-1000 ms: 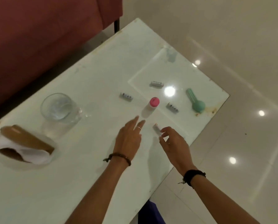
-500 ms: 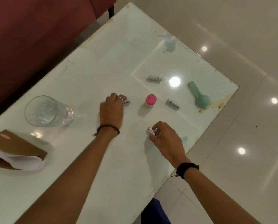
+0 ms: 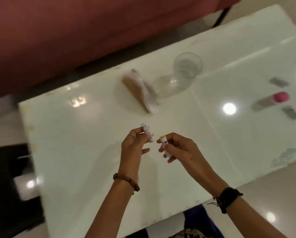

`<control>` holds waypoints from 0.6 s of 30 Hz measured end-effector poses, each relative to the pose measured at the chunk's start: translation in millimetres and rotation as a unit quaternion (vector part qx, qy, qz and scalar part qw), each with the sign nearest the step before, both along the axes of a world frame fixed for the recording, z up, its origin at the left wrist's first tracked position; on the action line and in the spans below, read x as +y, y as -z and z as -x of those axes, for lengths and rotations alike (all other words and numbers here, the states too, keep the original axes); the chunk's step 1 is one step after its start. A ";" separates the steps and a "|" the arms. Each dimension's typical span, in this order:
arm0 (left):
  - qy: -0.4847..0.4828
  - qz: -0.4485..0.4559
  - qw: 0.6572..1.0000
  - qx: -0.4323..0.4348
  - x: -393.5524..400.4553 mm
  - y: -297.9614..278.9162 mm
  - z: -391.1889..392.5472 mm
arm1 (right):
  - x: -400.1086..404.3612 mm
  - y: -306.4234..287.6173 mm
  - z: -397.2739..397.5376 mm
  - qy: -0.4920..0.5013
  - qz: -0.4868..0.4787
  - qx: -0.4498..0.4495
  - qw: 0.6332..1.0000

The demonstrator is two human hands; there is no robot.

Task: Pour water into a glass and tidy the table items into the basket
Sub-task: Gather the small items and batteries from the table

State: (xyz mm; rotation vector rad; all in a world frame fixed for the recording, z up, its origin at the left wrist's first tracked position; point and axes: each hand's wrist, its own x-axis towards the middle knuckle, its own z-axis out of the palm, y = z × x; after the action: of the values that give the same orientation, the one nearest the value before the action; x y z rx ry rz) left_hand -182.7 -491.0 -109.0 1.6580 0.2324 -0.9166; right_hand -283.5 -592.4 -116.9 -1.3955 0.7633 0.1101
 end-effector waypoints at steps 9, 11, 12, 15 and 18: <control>-0.124 -0.195 0.944 -0.237 322.0 -53.1 -84.7 | 288.3 -41.5 -148.6 -0.208 0.014 -0.105 0.972; -0.165 -0.282 0.906 -0.271 388.7 -57.4 -89.7 | 350.3 -48.3 -173.5 -0.258 0.054 -0.132 0.955; -0.185 -0.319 0.890 -0.268 421.1 -57.6 -90.5 | 381.3 -51.1 -185.3 -0.283 0.077 -0.138 0.946; -0.208 -0.385 0.868 -0.235 494.5 -47.1 -86.9 | 454.8 -47.9 -209.5 -0.329 0.120 -0.129 0.928; -0.166 -0.443 0.857 -0.206 535.8 -27.6 -83.9 | 502.8 -34.3 -222.2 -0.352 0.150 -0.117 0.916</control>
State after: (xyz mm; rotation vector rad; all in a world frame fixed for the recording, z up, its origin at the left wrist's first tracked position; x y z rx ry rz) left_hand -98.7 44.8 -81.4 2.5028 0.6940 -0.1325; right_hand -61.3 -89.6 -82.7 -1.8904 0.0435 0.3910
